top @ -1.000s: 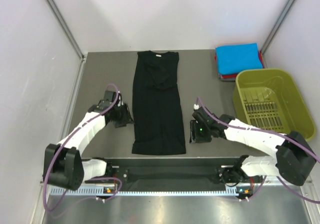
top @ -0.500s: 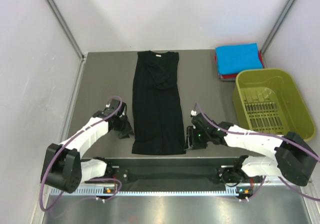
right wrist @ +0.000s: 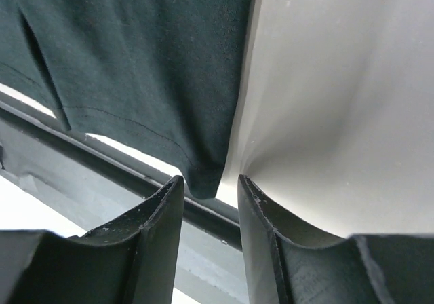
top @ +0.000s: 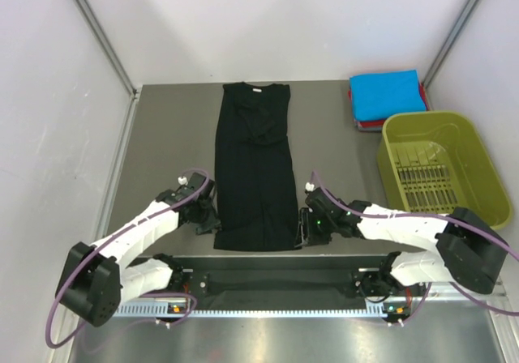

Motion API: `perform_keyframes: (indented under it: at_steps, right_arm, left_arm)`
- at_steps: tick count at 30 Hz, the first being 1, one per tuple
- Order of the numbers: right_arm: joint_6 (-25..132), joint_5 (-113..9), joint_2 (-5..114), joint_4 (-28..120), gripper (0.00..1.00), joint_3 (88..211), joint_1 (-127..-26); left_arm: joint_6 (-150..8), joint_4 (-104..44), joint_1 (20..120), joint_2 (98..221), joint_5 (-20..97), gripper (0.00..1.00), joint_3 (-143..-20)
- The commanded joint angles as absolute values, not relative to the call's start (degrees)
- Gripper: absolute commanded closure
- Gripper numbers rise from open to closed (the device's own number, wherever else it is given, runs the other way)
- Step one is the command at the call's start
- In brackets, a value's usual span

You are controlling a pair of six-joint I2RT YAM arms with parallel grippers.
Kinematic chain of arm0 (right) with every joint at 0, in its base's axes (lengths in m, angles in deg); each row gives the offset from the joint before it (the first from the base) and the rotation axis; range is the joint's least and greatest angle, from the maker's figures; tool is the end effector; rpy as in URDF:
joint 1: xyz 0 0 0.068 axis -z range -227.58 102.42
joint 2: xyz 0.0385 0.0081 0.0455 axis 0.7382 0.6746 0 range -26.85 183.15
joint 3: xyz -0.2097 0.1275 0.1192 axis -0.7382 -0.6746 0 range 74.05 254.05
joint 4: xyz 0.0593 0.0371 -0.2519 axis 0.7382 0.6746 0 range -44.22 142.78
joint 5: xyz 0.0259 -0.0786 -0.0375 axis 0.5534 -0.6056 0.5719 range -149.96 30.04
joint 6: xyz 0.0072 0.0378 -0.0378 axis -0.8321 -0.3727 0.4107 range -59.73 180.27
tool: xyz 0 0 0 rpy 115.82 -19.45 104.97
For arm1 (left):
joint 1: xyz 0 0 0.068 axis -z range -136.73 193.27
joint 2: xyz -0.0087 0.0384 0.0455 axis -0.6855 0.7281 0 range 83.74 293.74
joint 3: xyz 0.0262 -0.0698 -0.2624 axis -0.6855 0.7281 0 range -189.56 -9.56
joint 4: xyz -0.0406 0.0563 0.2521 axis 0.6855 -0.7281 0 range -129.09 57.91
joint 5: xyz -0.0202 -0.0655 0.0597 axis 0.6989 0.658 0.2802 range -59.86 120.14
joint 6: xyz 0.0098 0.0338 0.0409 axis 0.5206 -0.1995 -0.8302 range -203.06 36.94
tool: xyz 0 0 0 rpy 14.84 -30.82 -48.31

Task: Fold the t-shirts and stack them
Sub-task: Fold the tshirt

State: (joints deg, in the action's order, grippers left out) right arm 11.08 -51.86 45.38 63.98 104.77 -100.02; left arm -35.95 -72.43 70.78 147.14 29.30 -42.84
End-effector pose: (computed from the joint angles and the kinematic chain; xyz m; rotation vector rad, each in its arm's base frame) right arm 0.1287 0.1756 0.1532 -0.1345 2.8242 0.7195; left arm 0.1604 -0.0827 0.1752 -0.4885 2.8059 -0.2807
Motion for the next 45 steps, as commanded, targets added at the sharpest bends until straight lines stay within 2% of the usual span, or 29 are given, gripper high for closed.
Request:
perform_keyframes:
  at_steps: [1, 4, 8, 10, 11, 12, 13, 14, 15, 16, 22, 32, 33, 36, 37, 40, 41, 42, 45]
  right_arm:
    - [9.91, -52.66, 47.15, 60.64, 0.62, 104.64, -101.28]
    - [9.47, -52.84, 47.59, 60.02, 0.63, 104.11, -101.89]
    - [9.38, -52.84, 47.86, 59.49, 0.64, 103.67, -102.24]
    - [9.47, -52.84, 48.12, 59.23, 0.67, 103.76, -102.51]
    - [9.64, -52.84, 48.21, 59.23, 0.73, 103.85, -102.59]
    - [9.73, -52.93, 48.38, 59.75, 0.78, 103.93, -102.77]
    - [9.73, -53.19, 48.3, 60.19, 0.89, 104.02, -102.86]
    - [9.64, -53.45, 48.04, 60.72, 0.94, 104.02, -103.29]
    - [9.47, -53.98, 47.34, 61.77, 0.98, 103.94, -103.56]
    - [9.03, -54.5, 46.81, 62.39, 1.0, 103.94, -103.82]
    - [5.79, -58.2, 42.67, 66.79, 1.0, 104.03, -107.78]
    - [0.24, -61.19, 46.79, 64.68, 0.99, 104.02, -115.95]
    - [0.06, -61.8, 47.15, 65.03, 0.96, 104.46, -116.22]
    - [0.24, -63.55, 47.42, 68.36, 0.84, 106.3, -117.01]
    - [0.41, -64.0, 47.16, 69.41, 0.76, 106.83, -117.1]
    - [1.2, -65.93, 44.53, 74.85, 0.72, 109.47, -117.1]
    - [1.29, -66.28, 43.91, 75.83, 0.71, 110.17, -117.1]
    - [1.82, -66.89, 43.38, 76.71, 0.69, 111.57, -116.92]
    - [2.96, -67.69, 42.15, 78.91, 0.64, 113.25, -116.57]
  left_arm:
    - [-30.33, -74.63, 72.09, 145.79, 26.72, 0.64, -42.34]
    - [-29.19, -75.68, 74.46, 147.02, 24.52, 0.66, -42.78]
    - [-27.52, -75.42, 77.11, 147.55, 23.9, 0.64, -42.61]
    - [-26.9, -74.02, 77.29, 147.29, 25.91, 0.64, -41.38]
    - [-26.38, -72.88, 77.29, 146.85, 26.1, 0.65, -40.86]
    - [-26.29, -72.96, 77.37, 146.94, 26.27, 0.7, -40.24]
    - [-26.2, -73.22, 77.81, 146.76, 26.27, 0.76, -40.15]
    - [-25.76, -74.87, 78.34, 146.67, 24.97, 0.83, -40.5]
    - [-25.41, -76.02, 78.86, 146.59, 23.91, 0.96, -41.63]
    - [-25.14, -77.43, 80.17, 146.5, 23.12, 1.0, -42.42]
    - [-24.35, -86.05, 83.97, 147.28, 16.87, 1.0, -47.0]
    - [-21.37, -88.69, 88.01, 149.57, 14.41, 1.0, -47.09]
    - [-21.1, -89.21, 88.62, 149.75, 14.06, 0.9, -47.87]
    - [-20.39, -93.16, 89.24, 149.31, 11.16, 0.75, -51.12]
    - [-20.92, -94.3, 89.24, 148.88, 9.5, 0.72, -52.26]
    - [-22.41, -96.78, 89.24, 149.13, 9.04, 0.69, -57.28]
    - [-22.94, -95.12, 89.15, 149.05, 9.92, 0.65, -58.24]
    - [-23.64, -94.06, 89.15, 148.35, 10.97, 0.54, -58.08]
    - [-25.93, -89.68, 89.24, 147.12, 14.14, 0.5, -55.01]
